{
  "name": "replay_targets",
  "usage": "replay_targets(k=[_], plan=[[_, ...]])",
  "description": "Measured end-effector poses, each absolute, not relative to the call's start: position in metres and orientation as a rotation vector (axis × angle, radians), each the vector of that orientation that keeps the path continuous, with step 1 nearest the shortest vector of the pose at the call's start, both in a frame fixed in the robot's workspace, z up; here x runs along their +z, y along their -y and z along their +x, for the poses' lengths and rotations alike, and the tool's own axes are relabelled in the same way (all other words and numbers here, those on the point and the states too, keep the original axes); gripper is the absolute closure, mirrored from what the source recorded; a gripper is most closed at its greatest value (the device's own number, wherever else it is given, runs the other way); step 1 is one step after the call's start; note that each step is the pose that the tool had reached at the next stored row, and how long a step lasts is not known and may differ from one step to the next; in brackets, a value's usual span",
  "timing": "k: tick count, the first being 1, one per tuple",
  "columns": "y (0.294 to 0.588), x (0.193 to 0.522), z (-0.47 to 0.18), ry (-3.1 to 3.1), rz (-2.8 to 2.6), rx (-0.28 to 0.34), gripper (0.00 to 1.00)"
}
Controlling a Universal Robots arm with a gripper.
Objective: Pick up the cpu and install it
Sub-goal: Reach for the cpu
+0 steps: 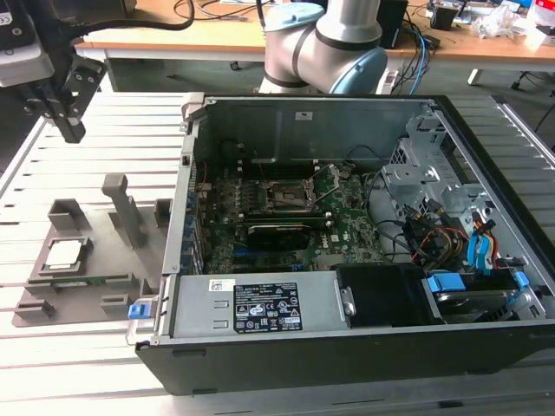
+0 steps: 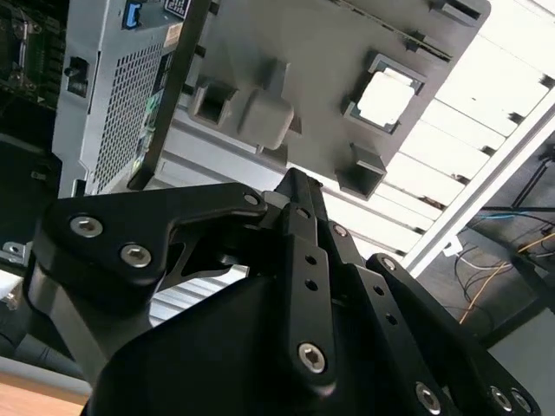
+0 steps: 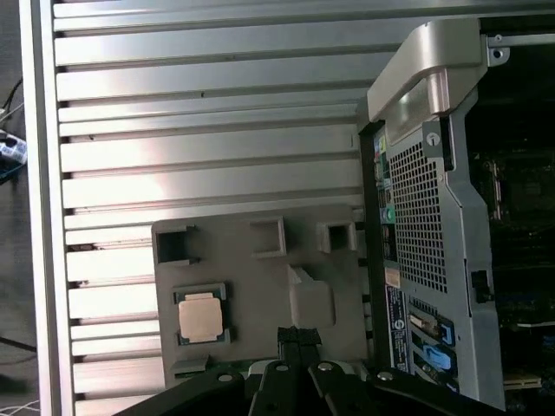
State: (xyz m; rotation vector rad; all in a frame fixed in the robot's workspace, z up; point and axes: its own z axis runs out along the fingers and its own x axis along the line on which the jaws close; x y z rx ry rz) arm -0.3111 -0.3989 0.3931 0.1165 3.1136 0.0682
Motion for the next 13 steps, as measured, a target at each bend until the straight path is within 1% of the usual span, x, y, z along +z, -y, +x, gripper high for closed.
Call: replay_targets(k=[13], plan=[[0.399,0.393,-0.352,-3.114,0.117,0.068,0.89]])
